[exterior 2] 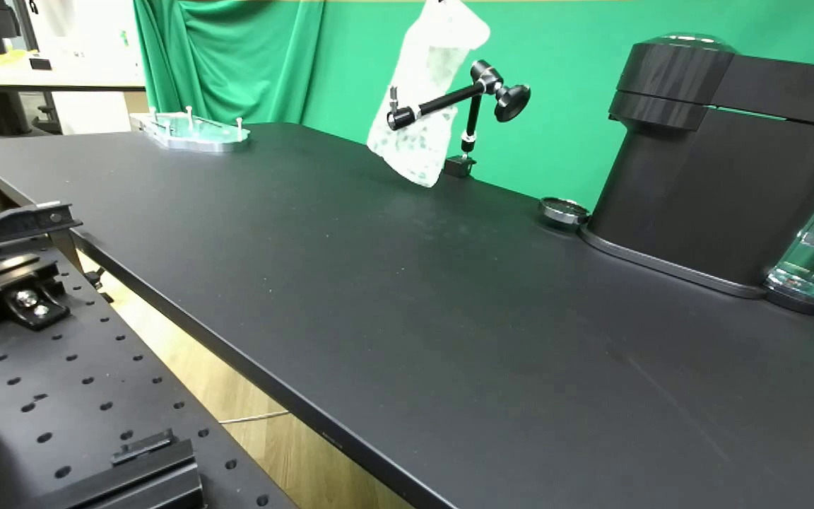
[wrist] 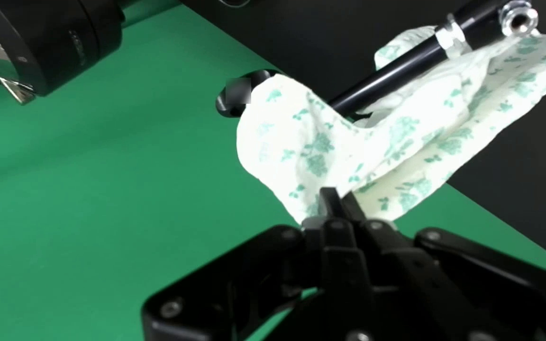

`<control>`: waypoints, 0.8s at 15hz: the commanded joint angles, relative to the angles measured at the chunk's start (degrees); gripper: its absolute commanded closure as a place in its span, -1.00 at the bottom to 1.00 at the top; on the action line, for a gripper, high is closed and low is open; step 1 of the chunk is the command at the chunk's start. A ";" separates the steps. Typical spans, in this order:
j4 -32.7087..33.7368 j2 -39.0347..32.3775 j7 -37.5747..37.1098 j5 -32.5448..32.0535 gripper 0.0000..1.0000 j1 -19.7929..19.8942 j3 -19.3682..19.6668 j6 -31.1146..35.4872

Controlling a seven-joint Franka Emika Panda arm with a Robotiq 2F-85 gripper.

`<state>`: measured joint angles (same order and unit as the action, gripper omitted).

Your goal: Hang the white cloth on the black stand

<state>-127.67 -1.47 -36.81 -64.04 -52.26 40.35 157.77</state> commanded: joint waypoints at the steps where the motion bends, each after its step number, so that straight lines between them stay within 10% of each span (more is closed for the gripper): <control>1: -5.08 7.55 -6.78 -6.03 1.00 -0.52 -0.47 -5.89; 5: -9.86 10.66 -8.46 -5.57 1.00 0.35 -0.77 -7.90; 6: -11.00 10.27 -8.03 -3.85 1.00 11.46 -11.23 -6.85; 8: -13.16 10.85 -8.64 -2.73 1.00 18.25 -17.00 -6.13; 9: -14.13 11.75 -10.15 -3.91 1.00 12.38 -10.56 -6.71; 12: -16.30 11.87 -11.50 -3.14 1.00 15.55 -11.31 -5.48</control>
<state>-141.03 8.00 -45.54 -67.14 -37.76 28.18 151.49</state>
